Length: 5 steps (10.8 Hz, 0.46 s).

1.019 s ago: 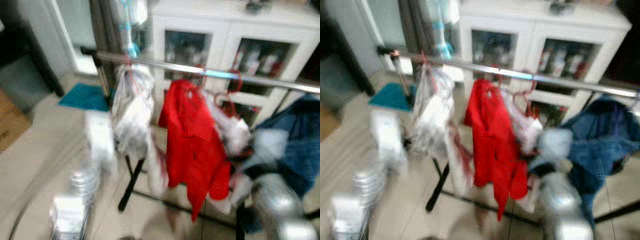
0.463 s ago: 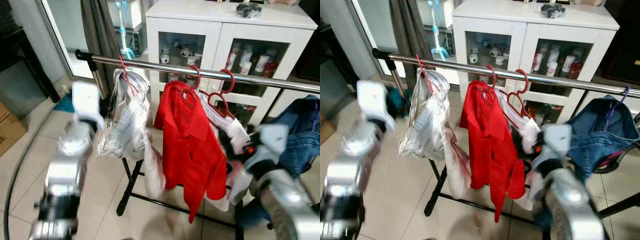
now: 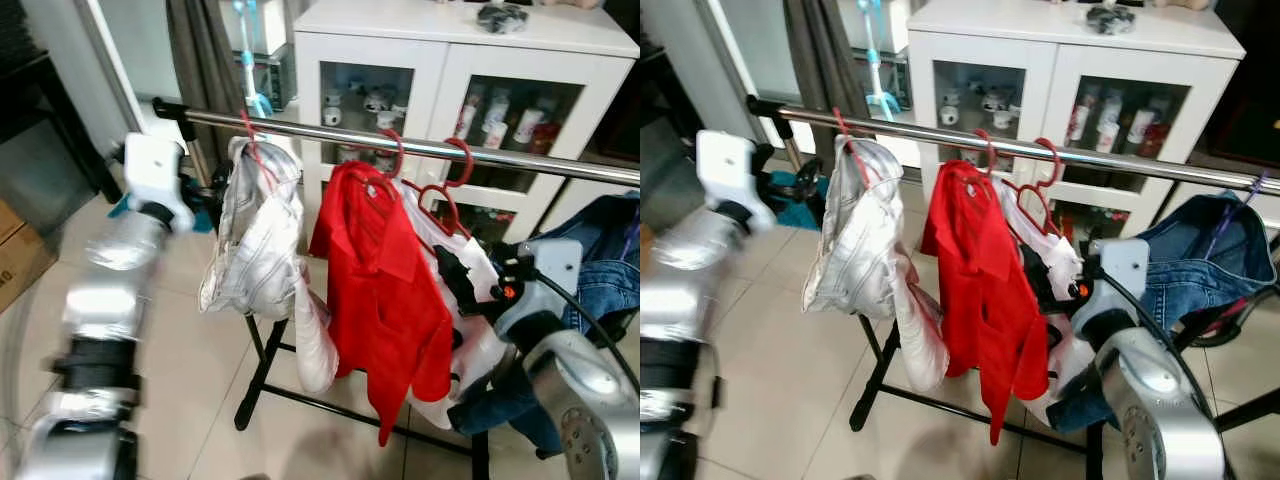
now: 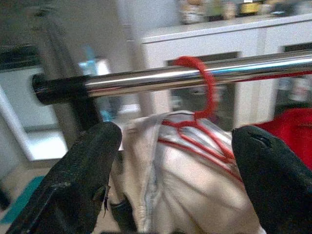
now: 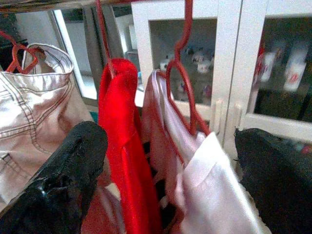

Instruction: Hang hanger

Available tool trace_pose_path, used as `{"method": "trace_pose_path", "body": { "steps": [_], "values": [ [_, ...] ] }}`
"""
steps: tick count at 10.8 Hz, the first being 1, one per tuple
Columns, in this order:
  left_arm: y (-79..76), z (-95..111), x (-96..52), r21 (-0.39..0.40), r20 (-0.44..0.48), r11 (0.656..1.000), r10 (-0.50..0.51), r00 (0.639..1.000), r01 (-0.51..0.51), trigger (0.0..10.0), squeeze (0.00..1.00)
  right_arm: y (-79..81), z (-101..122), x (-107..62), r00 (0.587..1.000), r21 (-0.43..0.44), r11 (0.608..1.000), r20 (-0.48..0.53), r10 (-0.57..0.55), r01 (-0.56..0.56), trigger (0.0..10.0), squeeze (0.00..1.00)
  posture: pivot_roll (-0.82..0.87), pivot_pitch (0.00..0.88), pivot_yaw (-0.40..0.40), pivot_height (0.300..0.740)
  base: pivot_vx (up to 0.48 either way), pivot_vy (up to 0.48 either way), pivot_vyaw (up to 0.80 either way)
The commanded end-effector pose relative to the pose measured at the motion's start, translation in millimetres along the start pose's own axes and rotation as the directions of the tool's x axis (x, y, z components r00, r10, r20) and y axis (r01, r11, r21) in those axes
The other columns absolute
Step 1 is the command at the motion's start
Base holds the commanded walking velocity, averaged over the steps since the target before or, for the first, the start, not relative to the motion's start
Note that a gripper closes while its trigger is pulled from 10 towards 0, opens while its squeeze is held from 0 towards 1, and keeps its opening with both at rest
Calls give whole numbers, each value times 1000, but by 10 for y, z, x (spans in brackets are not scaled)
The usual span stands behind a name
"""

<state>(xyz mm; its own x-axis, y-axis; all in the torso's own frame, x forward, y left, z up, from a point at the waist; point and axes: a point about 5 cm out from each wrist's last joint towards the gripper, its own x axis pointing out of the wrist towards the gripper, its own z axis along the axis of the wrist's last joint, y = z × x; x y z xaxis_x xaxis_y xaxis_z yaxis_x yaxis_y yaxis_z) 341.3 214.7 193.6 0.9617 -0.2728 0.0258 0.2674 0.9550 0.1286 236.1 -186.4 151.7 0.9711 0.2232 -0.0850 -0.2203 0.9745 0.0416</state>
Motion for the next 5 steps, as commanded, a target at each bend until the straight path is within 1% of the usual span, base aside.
{"method": "trace_pose_path", "body": {
  "steps": [1,2,3,4,5],
  "values": [
    [-85,18,-66,-6,-5,995,-102,995,102,10000,1000,101,101,-11,996,-72,995,47,72,-69,10000,1000,-95,0,79,740,0,0,0],
    [-256,-4,-267,22,-31,973,-228,973,229,10000,1000,214,112,-53,989,-121,984,55,141,-133,10000,1000,-105,0,87,740,0,0,0],
    [-378,-61,-440,75,-58,965,-246,967,250,10000,1000,279,142,-66,987,-147,983,99,124,-108,10000,1000,-106,0,87,740,0,0,0],
    [-426,-118,-528,26,-59,982,-184,981,186,10000,1000,337,135,-57,988,-141,985,104,117,-102,10000,1000,-99,0,82,740,0,0,0],
    [-575,-282,-689,-83,-111,991,-117,987,108,10000,1000,457,100,-41,985,-104,989,121,122,-109,10000,1000,-79,0,58,740,0,0,0]
  ]
}}
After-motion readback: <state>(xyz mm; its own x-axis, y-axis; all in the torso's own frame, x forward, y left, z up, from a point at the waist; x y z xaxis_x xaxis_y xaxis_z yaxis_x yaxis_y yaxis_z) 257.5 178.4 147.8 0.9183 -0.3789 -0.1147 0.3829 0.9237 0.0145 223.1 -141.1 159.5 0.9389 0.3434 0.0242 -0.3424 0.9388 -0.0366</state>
